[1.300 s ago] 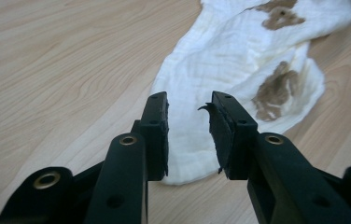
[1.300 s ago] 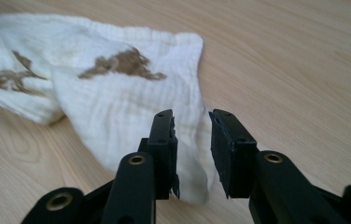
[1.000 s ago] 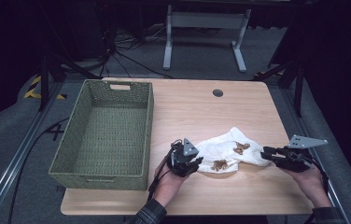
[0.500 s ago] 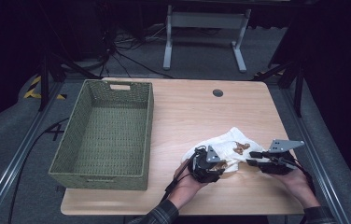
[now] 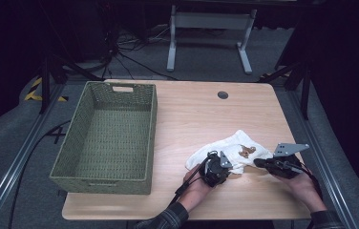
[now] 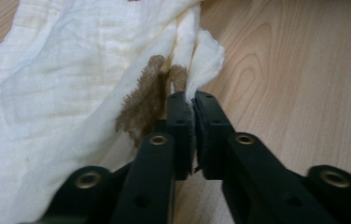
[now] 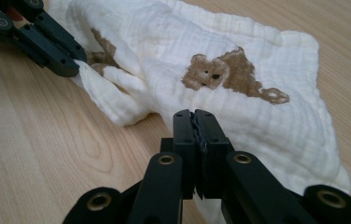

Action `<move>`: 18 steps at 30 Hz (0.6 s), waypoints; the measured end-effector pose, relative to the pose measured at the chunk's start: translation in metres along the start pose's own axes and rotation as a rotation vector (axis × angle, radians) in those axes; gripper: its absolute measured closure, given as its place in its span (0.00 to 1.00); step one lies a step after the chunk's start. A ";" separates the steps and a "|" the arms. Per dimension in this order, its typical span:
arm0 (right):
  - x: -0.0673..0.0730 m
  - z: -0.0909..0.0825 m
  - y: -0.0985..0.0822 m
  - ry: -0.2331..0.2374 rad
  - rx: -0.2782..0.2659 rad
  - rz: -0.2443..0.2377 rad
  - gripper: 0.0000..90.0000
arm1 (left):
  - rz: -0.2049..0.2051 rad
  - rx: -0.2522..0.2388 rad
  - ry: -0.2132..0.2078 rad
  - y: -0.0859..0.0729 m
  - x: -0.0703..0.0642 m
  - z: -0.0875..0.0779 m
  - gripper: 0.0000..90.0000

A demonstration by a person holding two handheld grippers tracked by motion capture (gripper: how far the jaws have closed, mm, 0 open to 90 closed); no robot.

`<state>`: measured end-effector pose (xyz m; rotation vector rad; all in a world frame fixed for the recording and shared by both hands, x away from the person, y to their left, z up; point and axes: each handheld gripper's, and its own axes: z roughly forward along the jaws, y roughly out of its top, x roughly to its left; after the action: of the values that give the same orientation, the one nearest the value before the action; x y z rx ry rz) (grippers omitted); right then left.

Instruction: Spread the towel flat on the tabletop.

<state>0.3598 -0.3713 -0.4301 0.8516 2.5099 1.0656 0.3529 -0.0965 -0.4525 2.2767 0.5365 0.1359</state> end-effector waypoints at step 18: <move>-0.012 -0.033 0.000 0.002 -0.115 0.061 0.99 | -0.121 -0.176 0.062 -0.010 0.025 -0.080 0.98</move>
<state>0.3537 -0.3973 -0.4074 0.8991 2.4116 1.2183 0.3517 -0.0257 -0.4059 2.0687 0.6666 0.1864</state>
